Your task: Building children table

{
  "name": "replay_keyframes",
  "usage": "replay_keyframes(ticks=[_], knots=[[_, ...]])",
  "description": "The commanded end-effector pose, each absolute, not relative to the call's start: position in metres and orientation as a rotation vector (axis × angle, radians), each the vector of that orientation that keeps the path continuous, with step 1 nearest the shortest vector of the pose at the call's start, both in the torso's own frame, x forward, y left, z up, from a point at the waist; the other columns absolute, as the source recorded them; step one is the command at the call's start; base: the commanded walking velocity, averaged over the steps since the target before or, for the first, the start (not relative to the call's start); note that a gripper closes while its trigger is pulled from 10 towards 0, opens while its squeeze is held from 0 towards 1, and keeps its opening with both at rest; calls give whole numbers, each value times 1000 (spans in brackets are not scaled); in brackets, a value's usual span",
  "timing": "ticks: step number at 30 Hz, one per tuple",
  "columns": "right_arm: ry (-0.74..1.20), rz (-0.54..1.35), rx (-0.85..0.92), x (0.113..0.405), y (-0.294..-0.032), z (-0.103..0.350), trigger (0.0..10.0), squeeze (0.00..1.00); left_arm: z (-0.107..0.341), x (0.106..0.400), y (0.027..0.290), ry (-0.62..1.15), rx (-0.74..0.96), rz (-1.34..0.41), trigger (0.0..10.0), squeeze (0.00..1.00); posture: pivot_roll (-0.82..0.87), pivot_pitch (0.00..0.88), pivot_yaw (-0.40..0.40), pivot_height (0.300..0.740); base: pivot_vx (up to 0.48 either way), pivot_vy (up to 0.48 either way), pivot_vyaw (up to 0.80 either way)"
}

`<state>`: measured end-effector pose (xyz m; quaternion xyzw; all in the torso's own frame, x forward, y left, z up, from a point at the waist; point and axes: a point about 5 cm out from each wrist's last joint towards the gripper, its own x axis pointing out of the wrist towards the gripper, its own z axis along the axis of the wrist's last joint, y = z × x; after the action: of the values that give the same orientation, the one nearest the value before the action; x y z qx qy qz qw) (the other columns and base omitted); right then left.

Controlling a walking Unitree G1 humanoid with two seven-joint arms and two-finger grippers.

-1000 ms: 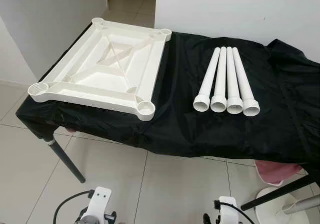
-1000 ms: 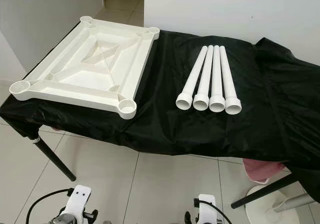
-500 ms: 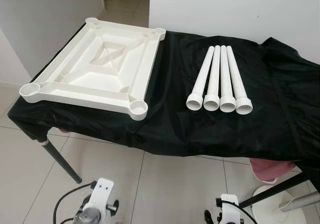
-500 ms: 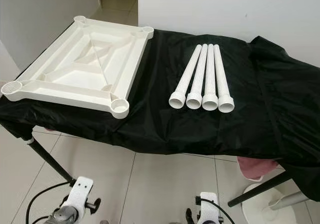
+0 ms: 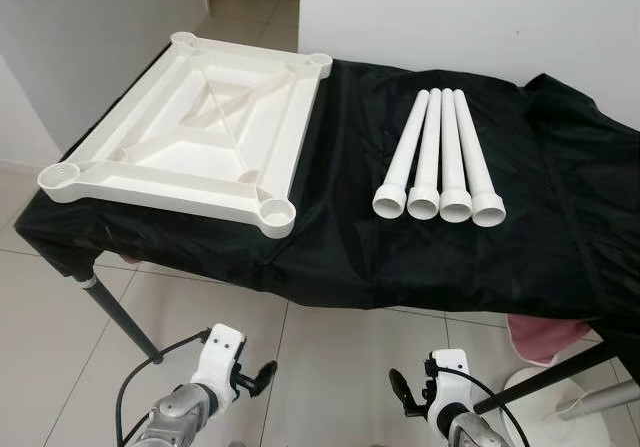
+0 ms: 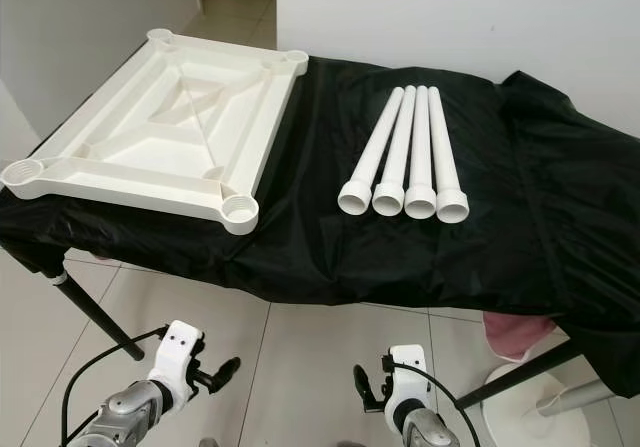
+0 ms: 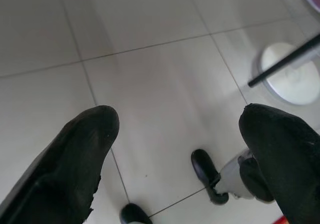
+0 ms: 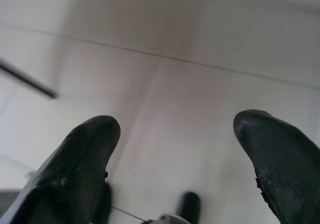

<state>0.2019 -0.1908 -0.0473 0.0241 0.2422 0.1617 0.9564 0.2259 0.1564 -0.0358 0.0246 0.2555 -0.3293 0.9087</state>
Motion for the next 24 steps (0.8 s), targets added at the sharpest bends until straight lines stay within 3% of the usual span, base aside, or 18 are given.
replay_keyframes(ticks=[1, 9, 11, 15, 24], knots=[[480, 463, 32, 196, -191, -45, 10000, 0, -36, 217, 156, 547, 71, -836, 10000, 0, -14, 5, -28, 740, 0, 0, 0], [381, 721, -9, 196, -190, -24, 10000, 0, -10, 220, 155, 446, 4, -1020, 10000, 0, -11, 5, -29, 740, 0, 0, 0], [335, 836, -37, 194, -192, -9, 10000, 0, 16, 215, 152, 328, 2, -1178, 10000, 0, -11, 3, -27, 740, 0, 0, 0], [287, 1002, -68, 191, -202, 21, 10000, 0, 54, 211, 153, 211, 11, -1334, 10000, 0, -10, 3, -29, 740, 0, 0, 0], [74, 1090, -83, 214, -194, 82, 10000, 0, 105, 217, 154, 127, -27, -1474, 10000, 0, -11, 0, -30, 740, 0, 0, 0]])
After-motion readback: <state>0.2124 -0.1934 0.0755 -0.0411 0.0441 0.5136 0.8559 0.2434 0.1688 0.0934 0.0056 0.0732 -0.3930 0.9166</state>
